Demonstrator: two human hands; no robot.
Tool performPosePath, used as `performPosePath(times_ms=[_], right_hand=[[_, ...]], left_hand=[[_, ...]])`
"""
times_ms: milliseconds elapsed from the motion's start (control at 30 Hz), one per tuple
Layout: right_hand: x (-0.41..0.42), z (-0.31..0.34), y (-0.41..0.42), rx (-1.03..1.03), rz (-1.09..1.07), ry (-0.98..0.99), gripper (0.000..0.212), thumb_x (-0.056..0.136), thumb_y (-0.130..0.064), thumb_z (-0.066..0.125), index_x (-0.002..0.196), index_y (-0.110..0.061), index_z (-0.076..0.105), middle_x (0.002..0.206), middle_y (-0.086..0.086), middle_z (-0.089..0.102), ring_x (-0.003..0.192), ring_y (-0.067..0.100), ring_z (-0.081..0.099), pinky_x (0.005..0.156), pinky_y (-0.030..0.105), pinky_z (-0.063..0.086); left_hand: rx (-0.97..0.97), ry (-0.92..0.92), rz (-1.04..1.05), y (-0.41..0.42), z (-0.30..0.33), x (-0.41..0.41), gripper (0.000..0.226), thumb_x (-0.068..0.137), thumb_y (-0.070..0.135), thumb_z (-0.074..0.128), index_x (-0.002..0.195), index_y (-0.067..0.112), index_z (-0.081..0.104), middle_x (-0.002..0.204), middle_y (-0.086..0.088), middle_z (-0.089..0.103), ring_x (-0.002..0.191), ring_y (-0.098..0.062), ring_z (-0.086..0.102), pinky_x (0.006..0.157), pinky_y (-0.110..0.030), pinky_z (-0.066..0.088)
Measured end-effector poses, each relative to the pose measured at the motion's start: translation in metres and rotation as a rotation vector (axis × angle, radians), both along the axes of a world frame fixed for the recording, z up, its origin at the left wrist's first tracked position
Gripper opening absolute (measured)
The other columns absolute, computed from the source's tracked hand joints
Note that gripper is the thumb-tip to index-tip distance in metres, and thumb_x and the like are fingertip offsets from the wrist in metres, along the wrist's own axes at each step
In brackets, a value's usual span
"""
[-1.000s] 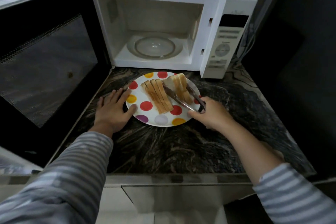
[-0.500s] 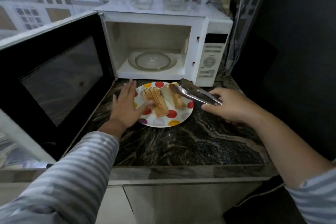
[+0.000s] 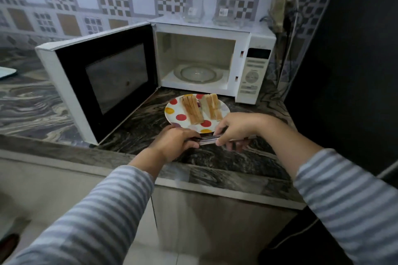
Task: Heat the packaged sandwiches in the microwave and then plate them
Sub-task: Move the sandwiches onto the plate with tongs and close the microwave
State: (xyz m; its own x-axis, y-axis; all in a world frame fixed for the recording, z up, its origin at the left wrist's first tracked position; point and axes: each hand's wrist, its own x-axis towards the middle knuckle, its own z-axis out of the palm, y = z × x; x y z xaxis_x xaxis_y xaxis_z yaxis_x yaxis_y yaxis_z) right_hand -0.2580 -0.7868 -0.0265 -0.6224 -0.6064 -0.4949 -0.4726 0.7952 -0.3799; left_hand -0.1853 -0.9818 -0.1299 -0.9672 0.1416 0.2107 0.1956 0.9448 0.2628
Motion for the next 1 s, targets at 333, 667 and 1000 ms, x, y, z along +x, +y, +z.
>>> performPosePath(times_ms=[333, 667, 1000], right_hand=[[0.016, 0.006, 0.008, 0.131, 0.057, 0.155, 0.021, 0.092, -0.026, 0.063, 0.094, -0.006, 0.067, 0.071, 0.002, 0.068, 0.049, 0.013, 0.054, 0.058, 0.028, 0.043], [0.011, -0.010, -0.002, -0.022, -0.003, 0.341, 0.031, 0.096, -0.037, 0.054, 0.106, -0.009, 0.061, 0.090, 0.007, 0.067, 0.077, 0.021, 0.059, 0.058, 0.030, 0.039], [-0.010, -0.052, -0.073, -0.217, -0.314, 0.343, 0.022, 0.097, -0.019, 0.047, 0.109, -0.005, 0.059, 0.094, 0.007, 0.056, 0.081, 0.024, 0.054, 0.063, 0.027, 0.040]], left_hand=[[0.054, 0.224, 0.096, 0.005, -0.001, 0.038, 0.037, 0.085, 0.034, 0.069, 0.114, 0.011, 0.071, 0.110, -0.006, 0.072, 0.103, -0.024, 0.067, 0.082, -0.023, 0.044], [-0.039, 0.234, 0.367, -0.003, 0.012, 0.005, 0.048, 0.092, 0.044, 0.055, 0.137, 0.030, 0.046, 0.145, 0.008, 0.043, 0.141, -0.014, 0.027, 0.117, -0.048, 0.008], [0.272, -0.169, 0.604, -0.037, -0.022, -0.032, 0.064, 0.096, 0.040, 0.048, 0.150, 0.019, 0.020, 0.160, -0.002, 0.015, 0.149, -0.020, 0.004, 0.116, -0.058, 0.004]])
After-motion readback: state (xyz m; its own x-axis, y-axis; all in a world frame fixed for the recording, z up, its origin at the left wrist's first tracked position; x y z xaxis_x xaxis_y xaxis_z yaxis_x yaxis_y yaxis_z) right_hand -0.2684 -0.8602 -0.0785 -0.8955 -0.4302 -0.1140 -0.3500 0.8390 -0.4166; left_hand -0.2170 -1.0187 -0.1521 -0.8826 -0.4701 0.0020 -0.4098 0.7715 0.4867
